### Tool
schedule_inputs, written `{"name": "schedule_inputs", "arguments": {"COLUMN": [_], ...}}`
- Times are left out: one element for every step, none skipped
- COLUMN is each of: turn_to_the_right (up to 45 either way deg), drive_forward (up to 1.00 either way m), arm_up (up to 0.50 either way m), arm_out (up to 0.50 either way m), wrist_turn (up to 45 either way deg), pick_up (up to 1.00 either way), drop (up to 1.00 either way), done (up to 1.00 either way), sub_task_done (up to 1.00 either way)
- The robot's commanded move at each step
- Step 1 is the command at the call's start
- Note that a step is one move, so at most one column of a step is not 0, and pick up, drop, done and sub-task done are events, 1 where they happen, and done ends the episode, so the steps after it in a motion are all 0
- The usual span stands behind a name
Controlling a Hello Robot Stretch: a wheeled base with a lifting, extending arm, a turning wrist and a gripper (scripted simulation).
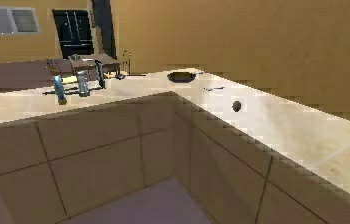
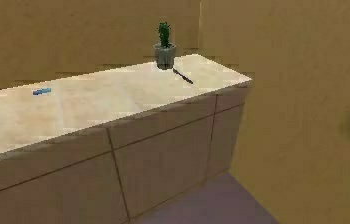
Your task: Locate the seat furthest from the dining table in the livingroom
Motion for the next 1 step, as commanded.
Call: {"name": "schedule_inputs", "arguments": {"turn_to_the_right": [-45.0], "drive_forward": [0.0], "arm_up": [0.0], "arm_out": [0.0], "wrist_turn": [0.0], "pick_up": [0.0], "drop": [0.0], "done": [0.0], "sub_task_done": [0.0]}}
